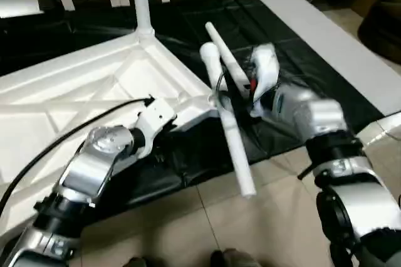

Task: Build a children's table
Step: Insert table leg to table base

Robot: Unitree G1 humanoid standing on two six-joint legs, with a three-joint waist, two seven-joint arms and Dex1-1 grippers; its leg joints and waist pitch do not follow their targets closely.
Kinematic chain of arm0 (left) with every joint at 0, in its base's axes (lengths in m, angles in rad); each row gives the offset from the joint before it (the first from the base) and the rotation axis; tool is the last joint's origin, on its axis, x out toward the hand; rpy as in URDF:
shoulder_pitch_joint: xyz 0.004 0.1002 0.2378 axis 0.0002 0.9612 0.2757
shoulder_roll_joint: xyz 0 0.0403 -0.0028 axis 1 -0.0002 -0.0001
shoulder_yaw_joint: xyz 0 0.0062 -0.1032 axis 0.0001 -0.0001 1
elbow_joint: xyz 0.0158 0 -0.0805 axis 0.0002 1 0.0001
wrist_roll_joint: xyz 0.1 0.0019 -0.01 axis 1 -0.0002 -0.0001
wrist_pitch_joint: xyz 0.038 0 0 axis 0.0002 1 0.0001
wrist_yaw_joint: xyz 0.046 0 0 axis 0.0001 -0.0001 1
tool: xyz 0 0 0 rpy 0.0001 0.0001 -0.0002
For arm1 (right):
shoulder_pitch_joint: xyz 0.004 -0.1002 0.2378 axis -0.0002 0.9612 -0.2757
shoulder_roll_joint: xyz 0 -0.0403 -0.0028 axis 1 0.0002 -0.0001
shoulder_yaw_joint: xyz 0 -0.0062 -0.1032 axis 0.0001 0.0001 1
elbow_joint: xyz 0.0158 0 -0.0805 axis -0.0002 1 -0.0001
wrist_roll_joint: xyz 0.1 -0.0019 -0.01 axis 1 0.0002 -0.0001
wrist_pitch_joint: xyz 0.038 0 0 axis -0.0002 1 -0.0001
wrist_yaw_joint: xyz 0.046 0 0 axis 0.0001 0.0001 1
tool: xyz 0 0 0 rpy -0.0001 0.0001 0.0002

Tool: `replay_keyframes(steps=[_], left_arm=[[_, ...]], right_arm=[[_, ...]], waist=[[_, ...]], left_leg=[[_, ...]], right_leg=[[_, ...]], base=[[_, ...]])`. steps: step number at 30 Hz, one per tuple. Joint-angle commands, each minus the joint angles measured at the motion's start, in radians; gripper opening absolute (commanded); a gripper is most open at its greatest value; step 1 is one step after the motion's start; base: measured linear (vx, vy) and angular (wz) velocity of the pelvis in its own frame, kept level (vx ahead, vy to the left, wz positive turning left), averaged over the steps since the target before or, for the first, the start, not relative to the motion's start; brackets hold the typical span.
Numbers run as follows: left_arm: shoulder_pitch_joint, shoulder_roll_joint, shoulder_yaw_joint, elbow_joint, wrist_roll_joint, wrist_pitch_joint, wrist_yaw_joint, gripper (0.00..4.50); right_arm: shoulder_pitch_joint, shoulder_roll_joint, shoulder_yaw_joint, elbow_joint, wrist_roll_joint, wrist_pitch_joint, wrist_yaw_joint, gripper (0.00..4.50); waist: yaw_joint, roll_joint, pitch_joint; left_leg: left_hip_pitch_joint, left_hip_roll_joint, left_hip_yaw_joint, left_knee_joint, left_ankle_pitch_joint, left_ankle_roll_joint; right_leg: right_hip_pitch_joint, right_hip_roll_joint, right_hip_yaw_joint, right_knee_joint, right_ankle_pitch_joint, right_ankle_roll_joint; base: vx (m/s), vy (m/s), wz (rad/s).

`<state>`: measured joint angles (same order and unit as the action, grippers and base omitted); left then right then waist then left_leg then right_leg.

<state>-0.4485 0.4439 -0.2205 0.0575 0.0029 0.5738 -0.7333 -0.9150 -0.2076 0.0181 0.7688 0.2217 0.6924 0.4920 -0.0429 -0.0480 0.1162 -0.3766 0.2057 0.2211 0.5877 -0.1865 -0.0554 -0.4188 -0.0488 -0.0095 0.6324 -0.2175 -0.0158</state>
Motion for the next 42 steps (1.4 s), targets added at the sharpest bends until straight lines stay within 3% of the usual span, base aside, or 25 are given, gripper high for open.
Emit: replay_keyframes(steps=[1, 5, 6, 11, 22, 27, 42], left_arm=[[0.004, 0.024, 0.015, 0.036, 0.018, 0.020, 0.007, 1.43], [0.002, 0.029, 0.012, 0.033, 0.021, 0.007, 0.007, 1.75], [-0.005, 0.036, 0.019, 0.026, 0.013, -0.030, -0.001, 1.75], [-0.010, 0.048, 0.024, 0.009, -0.009, -0.053, -0.035, 1.75], [-0.014, 0.078, 0.046, -0.028, -0.043, -0.084, -0.073, 1.79], [0.023, 0.096, 0.048, -0.116, -0.112, -0.060, -0.161, 1.79], [0.029, 0.075, 0.074, -0.179, -0.146, -0.013, -0.116, 1.79]], right_arm=[[0.004, -0.013, 0.007, 0.034, -0.022, 0.060, -0.033, 4.50], [0.002, -0.008, -0.005, 0.051, -0.003, 0.084, -0.027, 4.50], [-0.001, 0.001, -0.049, 0.081, 0.052, 0.105, 0.001, 4.50], [-0.016, -0.005, -0.073, 0.127, 0.046, 0.103, -0.013, 4.50], [-0.038, -0.025, -0.097, 0.170, 0.039, 0.151, -0.048, 3.54], [-0.045, -0.034, -0.093, 0.199, 0.022, 0.157, -0.045, 3.16], [-0.068, -0.060, -0.156, 0.271, 0.040, 0.108, -0.064, 1.82]], waist=[[0.010, 0.002, -0.065], [0.008, 0.005, -0.063], [0.009, 0.005, -0.063], [0.014, 0.007, -0.066], [0.029, 0.007, -0.063], [0.031, 0.005, -0.063], [0.040, 0.005, -0.074]], left_leg=[[0.019, 0.024, -0.014, -0.053, -0.032, 0.053], [0.021, 0.027, -0.016, -0.054, -0.079, 0.021], [0.021, 0.026, -0.016, -0.054, -0.088, 0.023], [0.023, 0.027, -0.014, -0.053, -0.040, 0.029], [0.026, 0.027, -0.012, -0.054, -0.051, 0.014], [0.026, 0.027, -0.011, -0.053, -0.040, 0.009], [0.024, 0.026, -0.010, -0.047, -0.023, 0.022]], right_leg=[[0.053, -0.062, 0.043, -0.062, 0.081, -0.290], [0.050, -0.064, 0.044, -0.067, 0.006, -0.273], [0.050, -0.065, 0.045, -0.068, 0.007, -0.274], [0.051, -0.061, 0.042, -0.058, 0.074, -0.288], [0.049, -0.060, 0.043, -0.058, 0.065, -0.285], [0.050, -0.062, 0.043, -0.055, 0.081, -0.291], [0.057, -0.060, 0.042, -0.049, 0.125, -0.300]], base=[[0.000, 0.000, 0.00], [0.000, 0.000, 0.00], [0.000, 0.000, 0.00], [0.000, 0.000, 0.00], [0.000, 0.000, 0.00], [0.000, 0.000, 0.00], [0.000, 0.000, 0.00]])
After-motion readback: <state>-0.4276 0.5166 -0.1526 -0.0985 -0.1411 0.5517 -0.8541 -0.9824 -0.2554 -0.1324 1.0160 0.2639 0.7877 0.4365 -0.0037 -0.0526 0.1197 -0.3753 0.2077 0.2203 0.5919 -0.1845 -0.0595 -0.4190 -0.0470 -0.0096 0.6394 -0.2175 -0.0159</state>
